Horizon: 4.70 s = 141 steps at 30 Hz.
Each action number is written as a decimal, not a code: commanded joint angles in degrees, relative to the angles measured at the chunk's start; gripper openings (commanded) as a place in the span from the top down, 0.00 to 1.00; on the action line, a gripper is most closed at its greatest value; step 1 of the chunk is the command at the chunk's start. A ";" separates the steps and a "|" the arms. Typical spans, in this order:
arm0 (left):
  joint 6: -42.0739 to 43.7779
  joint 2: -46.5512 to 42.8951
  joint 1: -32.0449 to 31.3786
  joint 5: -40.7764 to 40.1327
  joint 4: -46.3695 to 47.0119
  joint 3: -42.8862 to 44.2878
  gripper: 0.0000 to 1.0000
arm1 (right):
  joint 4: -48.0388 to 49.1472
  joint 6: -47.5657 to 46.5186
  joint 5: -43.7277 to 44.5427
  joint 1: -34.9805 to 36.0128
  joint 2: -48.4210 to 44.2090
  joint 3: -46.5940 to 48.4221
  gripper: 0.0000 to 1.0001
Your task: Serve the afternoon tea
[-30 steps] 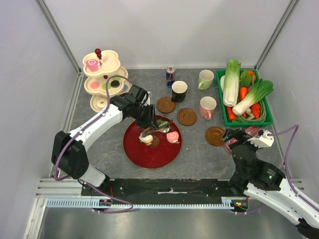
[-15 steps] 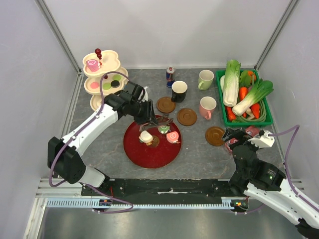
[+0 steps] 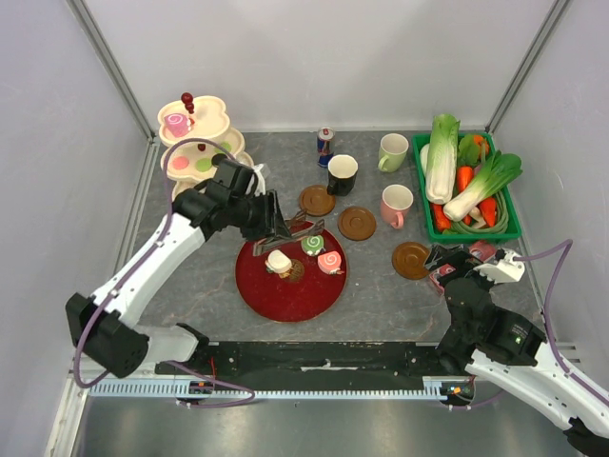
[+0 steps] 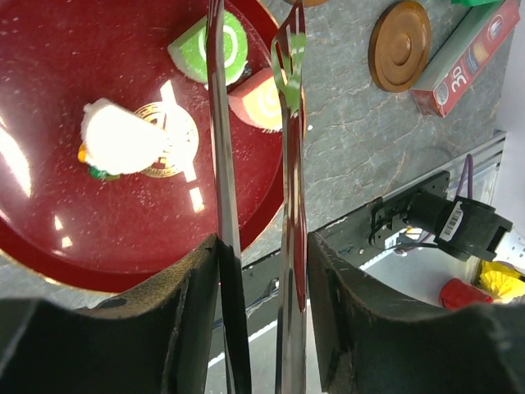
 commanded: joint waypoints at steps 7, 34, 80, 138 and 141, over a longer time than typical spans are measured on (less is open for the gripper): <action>-3.48 -10.75 2.23 -3.18 -1.97 -6.65 0.40 | 0.82 1.31 1.30 0.02 -0.58 -0.39 0.02; -12.00 -3.02 1.70 4.48 11.39 -14.66 0.39 | 1.09 0.95 1.65 -0.06 -0.84 -0.56 0.02; -11.22 -9.43 9.77 -3.18 6.82 8.53 0.55 | 1.00 1.39 2.17 0.02 -3.83 -0.92 0.02; -0.93 7.44 36.51 1.05 0.41 29.20 0.43 | -0.76 3.06 3.23 0.02 -2.78 -0.74 0.02; -0.84 7.18 36.50 1.31 0.23 29.55 0.43 | -0.76 3.06 3.23 0.02 -2.60 -0.74 0.02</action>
